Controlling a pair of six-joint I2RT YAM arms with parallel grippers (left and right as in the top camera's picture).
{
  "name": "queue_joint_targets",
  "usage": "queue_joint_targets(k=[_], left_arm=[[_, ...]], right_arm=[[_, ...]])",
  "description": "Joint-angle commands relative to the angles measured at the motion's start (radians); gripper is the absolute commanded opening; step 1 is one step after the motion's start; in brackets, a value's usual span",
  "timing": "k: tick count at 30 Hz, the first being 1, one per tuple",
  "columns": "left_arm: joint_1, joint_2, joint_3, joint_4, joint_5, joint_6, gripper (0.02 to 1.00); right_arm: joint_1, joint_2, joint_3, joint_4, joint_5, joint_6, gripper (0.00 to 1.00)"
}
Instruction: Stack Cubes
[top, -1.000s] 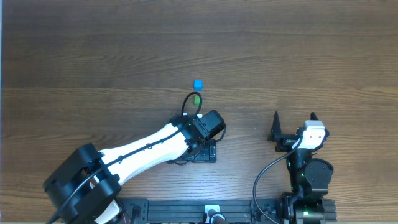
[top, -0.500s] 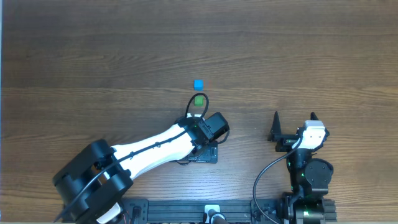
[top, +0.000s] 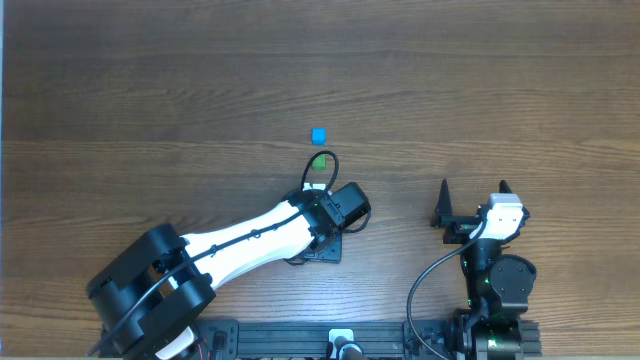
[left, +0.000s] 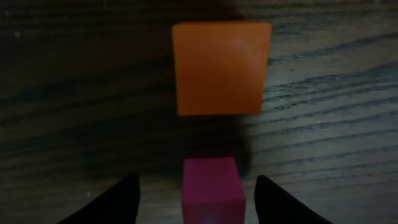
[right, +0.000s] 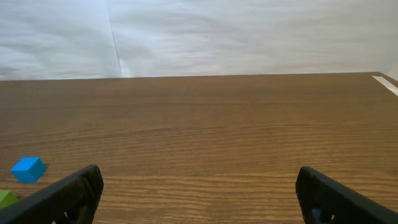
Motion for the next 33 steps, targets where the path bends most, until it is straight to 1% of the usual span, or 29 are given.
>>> queue_joint_targets(k=[1, 3, 8, 11, 14, 15, 20, 21, 22, 26, 28, 33], left_arm=[[-0.011, 0.008, 0.016, 0.009, -0.012, 0.003, 0.553], [-0.015, 0.008, 0.016, 0.013, -0.011, -0.005, 0.483], [-0.015, 0.008, 0.016, 0.013, -0.011, -0.005, 0.413], [-0.015, 0.008, 0.016, 0.014, -0.011, -0.005, 0.351], [-0.015, 0.008, 0.016, 0.017, -0.011, -0.006, 0.325], [-0.015, 0.008, 0.016, 0.017, -0.011, -0.010, 0.303], [-0.015, 0.008, 0.016, 0.016, -0.012, -0.020, 0.159], [-0.015, 0.008, 0.016, 0.016, -0.012, -0.024, 0.084], [-0.015, 0.008, 0.016, 0.017, -0.011, -0.024, 0.038], [-0.012, 0.005, 0.038, 0.004, -0.012, -0.023, 0.038], [0.000, 0.002, 0.093, -0.063, -0.016, -0.018, 0.038], [0.038, 0.002, 0.280, -0.243, -0.069, 0.012, 0.040]], right_arm=[[0.006, -0.009, -0.005, -0.001, -0.008, -0.001, 0.991], [0.006, -0.009, -0.005, -0.001, -0.008, -0.001, 0.991], [0.006, -0.009, -0.005, -0.001, -0.008, -0.001, 0.991], [0.006, -0.009, -0.005, -0.001, -0.008, -0.001, 0.993], [0.006, -0.009, -0.005, -0.001, -0.008, -0.001, 0.991], [0.006, -0.009, -0.005, -0.001, -0.008, -0.001, 0.993], [0.006, -0.009, -0.005, -0.001, -0.008, -0.001, 0.991], [0.006, -0.009, -0.005, -0.001, -0.008, -0.001, 0.993], [0.006, -0.009, -0.005, -0.001, -0.008, -0.001, 0.993], [0.006, -0.009, -0.005, -0.001, -0.008, -0.001, 0.989], [0.006, -0.009, -0.005, -0.001, -0.008, -0.001, 0.993], [0.006, -0.009, -0.005, -0.001, -0.008, -0.001, 0.991]])
